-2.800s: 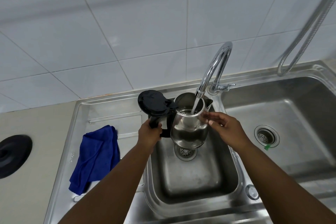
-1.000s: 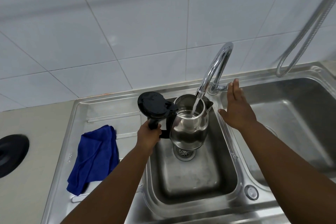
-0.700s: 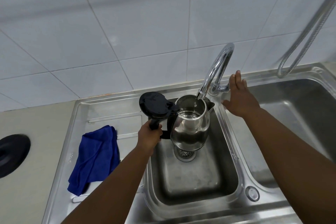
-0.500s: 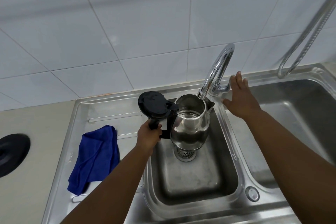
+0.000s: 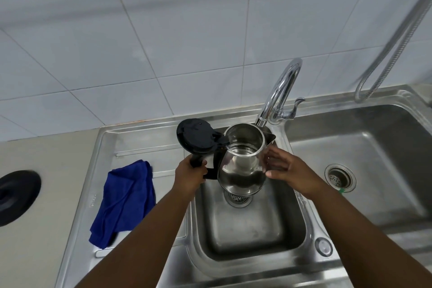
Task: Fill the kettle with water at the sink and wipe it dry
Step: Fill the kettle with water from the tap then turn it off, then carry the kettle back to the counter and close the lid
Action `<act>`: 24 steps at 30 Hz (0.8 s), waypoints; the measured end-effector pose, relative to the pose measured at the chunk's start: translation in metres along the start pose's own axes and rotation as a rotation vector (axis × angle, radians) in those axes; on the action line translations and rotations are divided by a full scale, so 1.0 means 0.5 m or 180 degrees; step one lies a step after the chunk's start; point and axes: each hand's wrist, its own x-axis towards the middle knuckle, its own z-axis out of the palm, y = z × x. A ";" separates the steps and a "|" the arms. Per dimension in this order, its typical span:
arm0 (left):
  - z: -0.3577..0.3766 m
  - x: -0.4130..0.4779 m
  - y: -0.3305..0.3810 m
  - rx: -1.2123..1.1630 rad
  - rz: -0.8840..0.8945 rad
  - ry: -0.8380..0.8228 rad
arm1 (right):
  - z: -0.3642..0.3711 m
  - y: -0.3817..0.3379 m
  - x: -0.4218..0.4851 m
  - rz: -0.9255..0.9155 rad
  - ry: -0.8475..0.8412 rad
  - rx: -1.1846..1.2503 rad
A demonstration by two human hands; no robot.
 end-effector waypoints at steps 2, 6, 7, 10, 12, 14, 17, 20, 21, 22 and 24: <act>-0.008 -0.011 0.002 -0.0017 0.0057 -0.0018 | 0.008 -0.003 -0.008 -0.0054 0.0064 0.0026; -0.030 -0.045 0.007 -0.0143 0.0175 0.0008 | 0.030 -0.017 -0.038 -0.0150 0.0116 0.0028; -0.038 -0.058 0.009 -0.0185 0.0197 -0.0014 | 0.037 -0.023 -0.048 -0.0161 0.0125 0.0046; -0.076 -0.094 0.011 -0.0211 0.0345 -0.0028 | 0.068 -0.048 -0.079 -0.0225 0.0053 0.0104; -0.106 -0.117 0.007 -0.0180 0.0411 0.0035 | 0.095 -0.063 -0.098 -0.0280 0.0000 0.0053; -0.142 -0.138 0.001 -0.0224 0.0454 0.0054 | 0.127 -0.075 -0.114 -0.0344 -0.0012 0.0003; -0.208 -0.169 -0.013 -0.0258 0.0537 -0.0010 | 0.183 -0.084 -0.132 -0.0399 -0.0063 -0.0051; -0.282 -0.193 -0.031 -0.0348 0.0530 -0.0002 | 0.249 -0.093 -0.149 -0.0397 -0.0044 0.0047; -0.307 -0.202 -0.037 -0.0365 0.0516 0.0042 | 0.274 -0.099 -0.156 -0.0383 -0.0051 0.0066; -0.332 -0.212 -0.043 -0.0398 0.0514 0.0088 | 0.301 -0.105 -0.162 -0.0376 -0.0087 0.0050; -0.387 -0.232 -0.056 -0.0473 0.0534 0.0158 | 0.357 -0.115 -0.172 -0.0363 -0.0163 0.0007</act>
